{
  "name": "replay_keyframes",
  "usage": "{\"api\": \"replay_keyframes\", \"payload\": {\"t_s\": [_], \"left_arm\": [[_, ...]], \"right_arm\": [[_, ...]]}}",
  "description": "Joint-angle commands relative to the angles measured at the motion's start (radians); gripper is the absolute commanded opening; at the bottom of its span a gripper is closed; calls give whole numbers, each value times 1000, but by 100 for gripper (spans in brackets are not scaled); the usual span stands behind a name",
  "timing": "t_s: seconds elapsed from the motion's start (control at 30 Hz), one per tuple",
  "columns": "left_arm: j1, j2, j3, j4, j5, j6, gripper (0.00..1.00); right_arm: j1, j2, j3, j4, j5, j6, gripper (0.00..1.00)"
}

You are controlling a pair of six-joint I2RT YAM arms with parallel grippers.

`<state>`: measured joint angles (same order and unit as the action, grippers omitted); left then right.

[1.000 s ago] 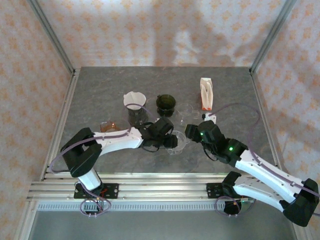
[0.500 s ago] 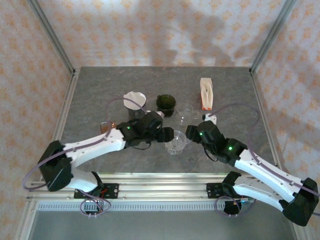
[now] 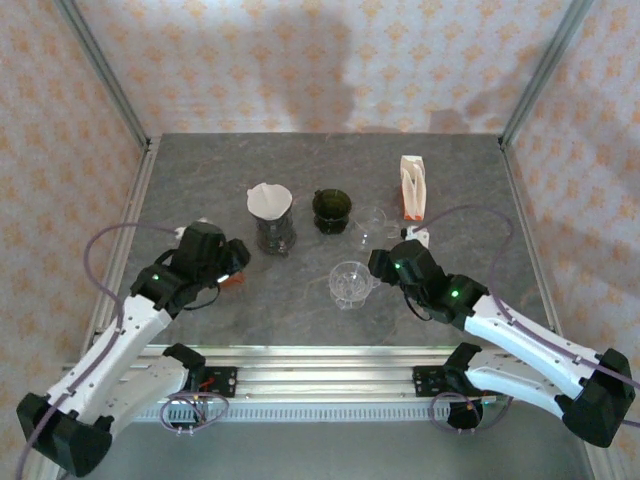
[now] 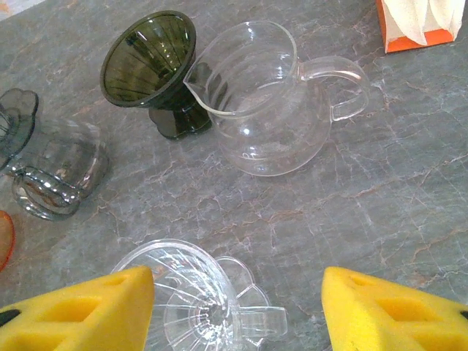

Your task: Place the coffee filter in the dripper

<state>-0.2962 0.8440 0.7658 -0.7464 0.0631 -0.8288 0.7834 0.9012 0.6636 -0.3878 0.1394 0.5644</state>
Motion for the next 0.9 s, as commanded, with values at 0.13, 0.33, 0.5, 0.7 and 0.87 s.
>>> {"api": "replay_keyframes", "payload": {"t_s": [0.13,0.33,0.5,0.7,0.87], "left_arm": [[133,19,-70,-82,-20,-34,65],[199,40,-129,27,-54,-61,70],[220,66,-156,120,-56,-77,67],[237,66,-175,183,-73,-89,62],[255,129,-156,164,-91,-69,49]], "right_arm": [[-4,-11,-15,26,23,8,62],[-4,-28,-22,21,26,11,63],[-5,-34,-25,15,26,13,63],[-4,-45,-32,13,31,16,63],[-4,-47,-32,11,27,17,63]]}}
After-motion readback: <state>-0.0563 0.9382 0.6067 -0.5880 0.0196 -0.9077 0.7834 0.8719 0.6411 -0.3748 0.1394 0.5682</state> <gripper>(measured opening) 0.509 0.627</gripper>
